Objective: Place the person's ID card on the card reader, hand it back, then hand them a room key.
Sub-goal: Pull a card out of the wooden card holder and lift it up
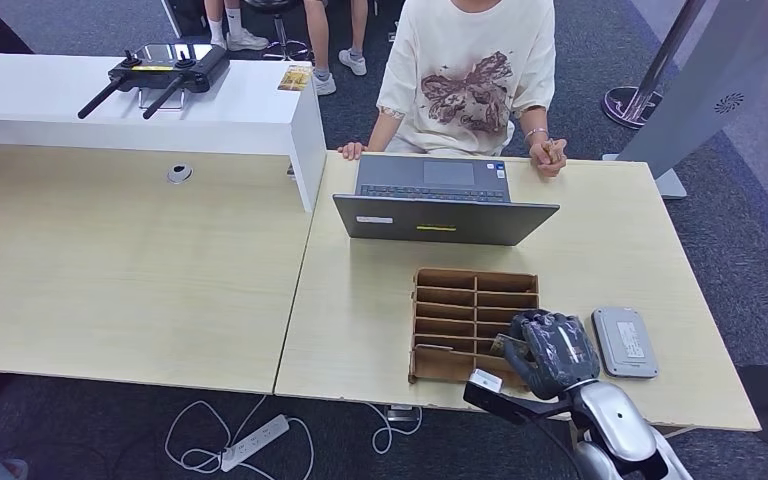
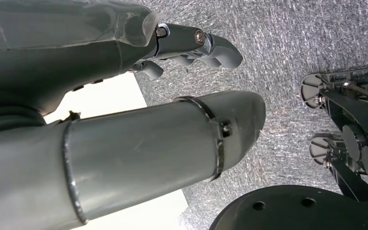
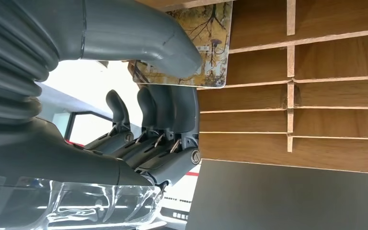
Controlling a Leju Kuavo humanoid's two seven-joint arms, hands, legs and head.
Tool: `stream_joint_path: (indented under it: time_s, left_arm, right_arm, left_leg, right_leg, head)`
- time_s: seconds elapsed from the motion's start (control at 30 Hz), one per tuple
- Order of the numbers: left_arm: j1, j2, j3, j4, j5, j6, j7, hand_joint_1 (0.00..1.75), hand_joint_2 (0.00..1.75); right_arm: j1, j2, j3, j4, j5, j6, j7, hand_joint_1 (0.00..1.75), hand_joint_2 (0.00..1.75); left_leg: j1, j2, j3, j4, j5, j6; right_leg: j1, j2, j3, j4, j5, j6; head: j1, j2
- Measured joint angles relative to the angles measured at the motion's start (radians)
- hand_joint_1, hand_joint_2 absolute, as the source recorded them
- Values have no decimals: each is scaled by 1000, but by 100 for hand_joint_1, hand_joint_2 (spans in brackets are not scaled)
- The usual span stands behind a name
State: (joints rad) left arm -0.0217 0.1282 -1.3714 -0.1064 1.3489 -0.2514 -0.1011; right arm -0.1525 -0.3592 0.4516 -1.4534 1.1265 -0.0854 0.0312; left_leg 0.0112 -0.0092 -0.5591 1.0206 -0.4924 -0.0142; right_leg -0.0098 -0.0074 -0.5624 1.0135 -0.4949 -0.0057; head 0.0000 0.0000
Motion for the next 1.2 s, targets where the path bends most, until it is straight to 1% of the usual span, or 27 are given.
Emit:
stream_joint_path:
  time_s: [0.23, 0.63, 0.9, 1.0, 1.2]
  left_arm:
    - [0, 0, 0, 0, 0, 0, 0, 0, 0]
    - [0, 0, 0, 0, 3, 0, 0, 0, 0]
    - [1, 0, 0, 0, 6, 0, 0, 0, 0]
    - [1, 0, 0, 0, 6, 0, -1, 0, 0]
    - [1, 0, 0, 0, 7, 0, -4, 0, 0]
  right_arm:
    - [-2, -4, 1, 0, -11, -3, -5, 151, 175]
    - [-2, -21, -14, -20, -37, -18, -16, 149, 175]
    - [-1, -24, -24, -36, -37, -27, -25, 153, 175]
    - [-1, -25, -29, -44, -38, -33, -33, 158, 175]
    - [-1, -28, -45, -79, -51, -64, -60, 161, 175]
  left_leg:
    - [0, 0, 0, 0, 0, 0]
    - [0, 0, 0, 0, 0, 0]
    - [0, 0, 0, 0, 0, 0]
    - [0, 0, 0, 0, 0, 0]
    - [0, 0, 0, 0, 0, 0]
  right_leg:
    - [0, 0, 0, 0, 0, 0]
    - [0, 0, 0, 0, 0, 0]
    - [0, 0, 0, 0, 0, 0]
    - [0, 0, 0, 0, 0, 0]
    - [0, 0, 0, 0, 0, 0]
  head:
    - [0, 0]
    - [0, 0]
    - [0, 0]
    - [0, 0]
    - [0, 0]
